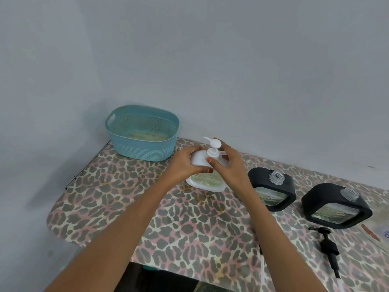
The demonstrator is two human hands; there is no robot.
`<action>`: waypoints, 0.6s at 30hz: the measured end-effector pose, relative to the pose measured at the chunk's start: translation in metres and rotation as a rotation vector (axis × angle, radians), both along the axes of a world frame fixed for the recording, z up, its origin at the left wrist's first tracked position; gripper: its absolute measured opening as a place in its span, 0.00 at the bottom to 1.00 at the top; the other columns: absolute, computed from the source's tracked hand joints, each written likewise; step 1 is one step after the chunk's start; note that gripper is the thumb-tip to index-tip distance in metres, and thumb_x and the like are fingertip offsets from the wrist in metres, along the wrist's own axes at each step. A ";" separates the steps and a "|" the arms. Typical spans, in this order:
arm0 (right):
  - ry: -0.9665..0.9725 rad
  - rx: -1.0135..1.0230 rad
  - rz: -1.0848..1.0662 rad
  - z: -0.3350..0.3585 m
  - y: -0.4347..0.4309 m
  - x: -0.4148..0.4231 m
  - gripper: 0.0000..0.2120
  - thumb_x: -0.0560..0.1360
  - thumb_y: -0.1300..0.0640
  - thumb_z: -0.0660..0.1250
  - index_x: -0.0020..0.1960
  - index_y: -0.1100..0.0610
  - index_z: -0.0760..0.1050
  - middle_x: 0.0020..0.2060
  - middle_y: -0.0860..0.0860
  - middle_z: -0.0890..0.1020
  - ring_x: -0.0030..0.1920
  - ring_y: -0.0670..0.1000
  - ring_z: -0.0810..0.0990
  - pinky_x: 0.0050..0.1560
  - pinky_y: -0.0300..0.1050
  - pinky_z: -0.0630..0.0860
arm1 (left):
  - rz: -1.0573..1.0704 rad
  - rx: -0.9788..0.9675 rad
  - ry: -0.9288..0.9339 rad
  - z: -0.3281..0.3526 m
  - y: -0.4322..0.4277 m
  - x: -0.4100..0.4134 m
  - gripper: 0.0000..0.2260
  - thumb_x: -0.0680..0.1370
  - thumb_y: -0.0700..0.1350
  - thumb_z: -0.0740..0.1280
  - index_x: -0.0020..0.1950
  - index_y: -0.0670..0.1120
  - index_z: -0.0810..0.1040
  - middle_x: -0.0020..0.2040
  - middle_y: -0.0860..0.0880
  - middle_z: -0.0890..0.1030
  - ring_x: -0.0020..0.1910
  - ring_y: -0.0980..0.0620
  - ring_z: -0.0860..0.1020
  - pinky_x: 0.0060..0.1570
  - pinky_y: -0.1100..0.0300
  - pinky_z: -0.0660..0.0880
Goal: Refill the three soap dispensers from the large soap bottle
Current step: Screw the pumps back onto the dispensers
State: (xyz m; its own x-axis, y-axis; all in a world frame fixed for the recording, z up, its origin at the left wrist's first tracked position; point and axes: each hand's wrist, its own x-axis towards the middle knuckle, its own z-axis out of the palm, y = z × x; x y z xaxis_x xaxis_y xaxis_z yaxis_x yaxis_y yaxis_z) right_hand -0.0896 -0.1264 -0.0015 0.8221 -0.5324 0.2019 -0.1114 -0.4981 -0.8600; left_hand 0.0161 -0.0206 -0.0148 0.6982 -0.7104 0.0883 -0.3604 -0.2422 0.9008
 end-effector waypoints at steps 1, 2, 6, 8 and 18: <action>0.020 0.034 0.040 0.002 -0.004 -0.003 0.22 0.74 0.57 0.67 0.67 0.51 0.69 0.60 0.46 0.74 0.60 0.45 0.71 0.58 0.36 0.66 | 0.000 0.006 -0.003 -0.001 0.000 0.000 0.29 0.62 0.45 0.78 0.61 0.45 0.74 0.58 0.48 0.79 0.55 0.51 0.76 0.57 0.57 0.73; 0.034 0.051 0.063 0.002 -0.007 -0.006 0.21 0.74 0.57 0.66 0.67 0.51 0.69 0.62 0.47 0.75 0.61 0.46 0.71 0.60 0.39 0.67 | 0.001 0.010 -0.004 -0.001 0.000 0.000 0.30 0.62 0.45 0.78 0.62 0.45 0.74 0.58 0.48 0.78 0.56 0.51 0.76 0.57 0.57 0.73; 0.010 0.049 0.013 0.000 -0.007 -0.008 0.16 0.72 0.60 0.69 0.60 0.56 0.75 0.55 0.49 0.79 0.56 0.47 0.75 0.59 0.42 0.71 | -0.004 0.005 0.008 0.002 0.001 -0.002 0.30 0.63 0.44 0.78 0.63 0.44 0.73 0.55 0.51 0.76 0.54 0.55 0.74 0.54 0.62 0.70; -0.024 0.050 -0.044 -0.002 -0.003 -0.004 0.15 0.70 0.61 0.71 0.55 0.56 0.74 0.50 0.47 0.79 0.50 0.45 0.75 0.53 0.31 0.69 | -0.014 -0.002 0.003 0.004 0.002 -0.003 0.28 0.63 0.43 0.78 0.61 0.44 0.74 0.53 0.52 0.76 0.52 0.55 0.75 0.50 0.65 0.70; -0.019 0.032 -0.094 -0.005 0.009 0.005 0.27 0.70 0.57 0.72 0.65 0.57 0.65 0.56 0.46 0.71 0.55 0.43 0.69 0.53 0.34 0.63 | -0.016 -0.020 0.008 0.005 0.002 -0.003 0.22 0.65 0.40 0.76 0.57 0.45 0.77 0.53 0.48 0.80 0.49 0.54 0.76 0.46 0.71 0.71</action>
